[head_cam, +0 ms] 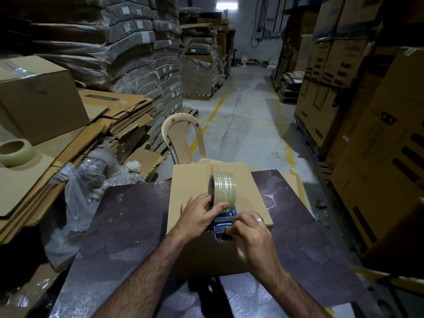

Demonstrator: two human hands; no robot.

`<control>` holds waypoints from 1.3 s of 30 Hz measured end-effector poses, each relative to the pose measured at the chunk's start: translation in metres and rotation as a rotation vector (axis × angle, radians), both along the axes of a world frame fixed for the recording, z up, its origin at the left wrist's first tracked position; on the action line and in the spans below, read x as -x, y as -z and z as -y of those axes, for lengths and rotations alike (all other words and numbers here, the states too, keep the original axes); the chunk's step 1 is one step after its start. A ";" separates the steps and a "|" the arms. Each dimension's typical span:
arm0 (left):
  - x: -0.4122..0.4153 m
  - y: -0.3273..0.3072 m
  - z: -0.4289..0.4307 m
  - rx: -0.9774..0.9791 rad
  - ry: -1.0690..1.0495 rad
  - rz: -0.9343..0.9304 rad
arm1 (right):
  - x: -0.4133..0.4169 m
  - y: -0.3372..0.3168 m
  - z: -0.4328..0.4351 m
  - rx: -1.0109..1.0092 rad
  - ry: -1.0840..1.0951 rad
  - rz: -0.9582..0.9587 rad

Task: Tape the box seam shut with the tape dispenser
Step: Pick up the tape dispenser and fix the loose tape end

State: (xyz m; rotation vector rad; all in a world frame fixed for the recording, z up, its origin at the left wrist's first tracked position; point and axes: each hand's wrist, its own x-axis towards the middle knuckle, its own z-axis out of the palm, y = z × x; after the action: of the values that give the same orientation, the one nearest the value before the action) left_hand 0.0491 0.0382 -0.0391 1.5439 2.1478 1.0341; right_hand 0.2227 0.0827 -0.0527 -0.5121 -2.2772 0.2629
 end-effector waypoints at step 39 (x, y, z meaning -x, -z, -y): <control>-0.008 -0.048 -0.082 0.080 -0.055 -0.511 | -0.001 -0.004 -0.003 -0.204 0.161 -0.031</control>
State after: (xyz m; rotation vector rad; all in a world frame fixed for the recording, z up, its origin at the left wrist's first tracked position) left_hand 0.0571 0.1206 0.0092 1.8740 2.5316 0.5986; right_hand 0.2238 0.0858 -0.0483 -0.5755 -2.1880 -0.0409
